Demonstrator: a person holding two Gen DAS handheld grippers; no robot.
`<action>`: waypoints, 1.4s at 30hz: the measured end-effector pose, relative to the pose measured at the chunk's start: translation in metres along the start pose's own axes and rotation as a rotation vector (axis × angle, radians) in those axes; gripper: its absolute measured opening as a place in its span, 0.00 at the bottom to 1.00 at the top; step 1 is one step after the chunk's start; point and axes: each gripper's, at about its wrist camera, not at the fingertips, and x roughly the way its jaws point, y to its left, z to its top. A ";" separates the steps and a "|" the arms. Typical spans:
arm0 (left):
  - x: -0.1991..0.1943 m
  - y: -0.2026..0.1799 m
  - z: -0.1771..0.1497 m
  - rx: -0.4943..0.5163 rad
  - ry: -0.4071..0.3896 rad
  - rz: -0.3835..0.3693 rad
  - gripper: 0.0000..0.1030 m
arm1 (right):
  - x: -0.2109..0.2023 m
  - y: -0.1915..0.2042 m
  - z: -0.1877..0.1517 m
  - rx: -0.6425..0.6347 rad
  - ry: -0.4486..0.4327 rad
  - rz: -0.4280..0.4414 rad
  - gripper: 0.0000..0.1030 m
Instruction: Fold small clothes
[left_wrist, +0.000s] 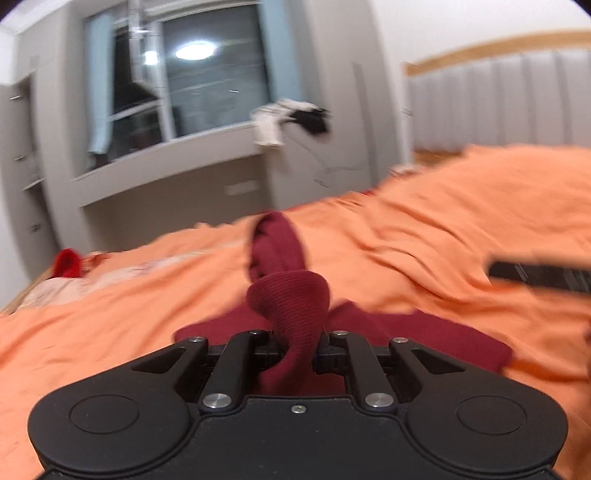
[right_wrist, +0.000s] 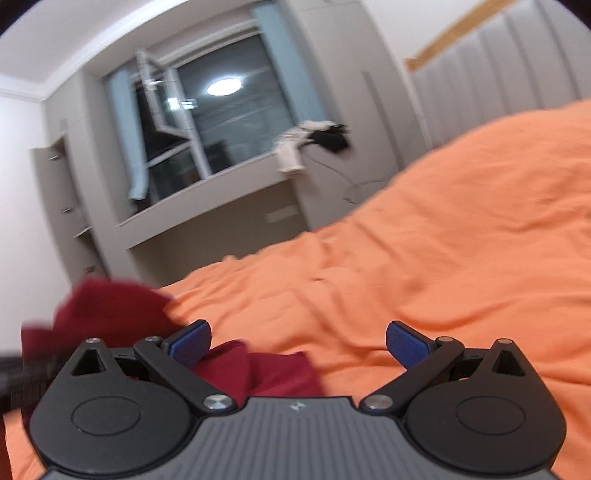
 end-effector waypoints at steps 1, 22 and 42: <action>0.004 -0.010 -0.007 0.017 0.018 -0.019 0.12 | 0.003 -0.008 0.003 0.018 0.003 -0.019 1.00; -0.032 -0.024 -0.044 0.105 -0.001 -0.094 0.85 | 0.053 -0.016 -0.012 0.168 0.168 0.213 1.00; -0.014 -0.044 -0.041 0.256 0.097 -0.131 0.15 | 0.153 0.028 -0.028 0.034 0.455 0.332 0.19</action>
